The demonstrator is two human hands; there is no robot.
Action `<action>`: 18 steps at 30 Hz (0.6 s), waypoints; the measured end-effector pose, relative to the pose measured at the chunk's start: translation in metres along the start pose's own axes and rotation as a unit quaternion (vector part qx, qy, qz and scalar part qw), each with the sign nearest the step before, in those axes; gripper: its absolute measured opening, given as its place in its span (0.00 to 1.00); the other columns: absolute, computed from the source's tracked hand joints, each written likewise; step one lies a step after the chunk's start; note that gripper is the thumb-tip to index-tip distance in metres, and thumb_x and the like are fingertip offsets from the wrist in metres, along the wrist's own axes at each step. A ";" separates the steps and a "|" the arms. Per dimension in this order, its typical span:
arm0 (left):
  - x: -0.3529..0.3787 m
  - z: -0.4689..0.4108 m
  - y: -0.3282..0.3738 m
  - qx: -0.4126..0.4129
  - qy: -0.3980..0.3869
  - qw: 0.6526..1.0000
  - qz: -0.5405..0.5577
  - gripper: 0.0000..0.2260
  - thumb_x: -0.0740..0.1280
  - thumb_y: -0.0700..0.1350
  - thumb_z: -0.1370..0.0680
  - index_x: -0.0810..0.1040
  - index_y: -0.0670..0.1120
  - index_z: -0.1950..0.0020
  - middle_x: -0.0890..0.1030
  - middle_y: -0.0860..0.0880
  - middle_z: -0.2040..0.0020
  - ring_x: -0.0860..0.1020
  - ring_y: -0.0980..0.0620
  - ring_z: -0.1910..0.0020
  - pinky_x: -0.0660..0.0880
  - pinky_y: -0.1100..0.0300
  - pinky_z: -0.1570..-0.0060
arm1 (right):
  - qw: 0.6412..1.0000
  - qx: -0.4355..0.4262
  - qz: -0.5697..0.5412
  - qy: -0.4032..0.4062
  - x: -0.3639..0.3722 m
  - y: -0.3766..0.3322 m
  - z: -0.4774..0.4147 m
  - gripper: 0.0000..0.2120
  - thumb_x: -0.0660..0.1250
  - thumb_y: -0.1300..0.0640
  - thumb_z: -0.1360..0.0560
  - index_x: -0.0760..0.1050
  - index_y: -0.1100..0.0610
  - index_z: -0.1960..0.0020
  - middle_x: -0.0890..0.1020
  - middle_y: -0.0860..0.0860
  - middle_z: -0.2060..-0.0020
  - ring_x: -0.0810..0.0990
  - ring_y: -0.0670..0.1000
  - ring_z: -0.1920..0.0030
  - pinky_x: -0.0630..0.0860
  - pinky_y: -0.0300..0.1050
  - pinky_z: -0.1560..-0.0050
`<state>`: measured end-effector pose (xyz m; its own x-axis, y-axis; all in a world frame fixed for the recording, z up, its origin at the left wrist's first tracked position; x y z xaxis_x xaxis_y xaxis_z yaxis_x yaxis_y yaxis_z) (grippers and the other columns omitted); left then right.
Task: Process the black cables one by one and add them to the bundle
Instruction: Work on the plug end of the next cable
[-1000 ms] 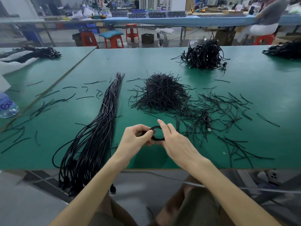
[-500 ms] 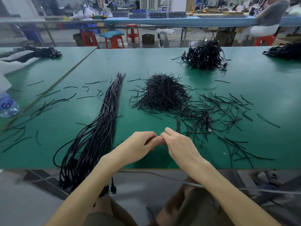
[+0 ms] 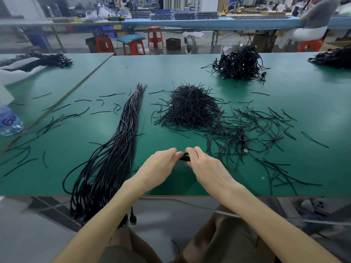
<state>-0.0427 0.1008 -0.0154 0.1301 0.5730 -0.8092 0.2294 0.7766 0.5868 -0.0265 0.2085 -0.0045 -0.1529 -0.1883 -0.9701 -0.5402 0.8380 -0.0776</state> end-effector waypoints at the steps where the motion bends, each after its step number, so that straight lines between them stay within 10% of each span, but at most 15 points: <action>1: 0.001 0.000 -0.003 -0.003 0.000 1.000 0.007 0.20 0.54 0.55 0.13 0.66 0.44 0.59 0.72 0.49 0.66 0.66 0.48 0.68 0.66 0.49 0.64 | 1.000 -0.006 0.008 -0.005 0.000 0.000 0.001 0.14 0.51 0.52 0.13 0.66 0.57 0.33 0.74 0.50 0.46 0.80 0.51 0.51 0.78 0.45 0.61; 7: 0.013 -0.001 0.000 0.001 -0.068 0.994 0.086 0.21 0.54 0.53 0.13 0.78 0.51 0.61 0.69 0.47 0.67 0.65 0.52 0.69 0.64 0.55 0.65 | 0.999 -0.033 -0.021 0.001 -0.008 0.000 0.004 0.17 0.45 0.60 0.19 0.71 0.57 0.43 0.78 0.50 0.48 0.80 0.52 0.44 0.77 0.49 0.50; 12: 0.017 -0.003 0.004 -0.004 -0.104 0.985 0.137 0.22 0.54 0.52 0.13 0.76 0.45 0.60 0.67 0.55 0.71 0.63 0.53 0.72 0.63 0.59 0.69 | 0.998 -0.034 -0.021 0.044 -0.016 0.003 0.001 0.07 0.60 0.65 0.19 0.76 0.60 0.48 0.81 0.52 0.55 0.81 0.55 0.54 0.73 0.47 0.55; 18: -0.002 -0.010 -0.008 -0.032 0.033 0.999 -0.014 0.24 0.49 0.58 0.14 0.68 0.43 0.59 0.74 0.49 0.66 0.70 0.46 0.67 0.65 0.51 0.65 | 0.990 -0.016 0.044 0.135 -0.024 0.011 0.001 0.18 0.69 0.57 0.20 0.76 0.63 0.33 0.81 0.55 0.42 0.80 0.57 0.40 0.75 0.52 0.36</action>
<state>-0.0541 0.0960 -0.0178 0.0613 0.5657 -0.8224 0.1699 0.8060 0.5670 -0.0282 0.2231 0.0178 -0.4136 -0.2485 -0.8759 -0.5409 0.8409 0.0168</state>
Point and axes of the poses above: each hand's wrist, its own z-axis away from the middle knuckle, its own x-axis out of the palm, y = z × x, the point moved 10 cm from there along -z, towards the middle knuckle
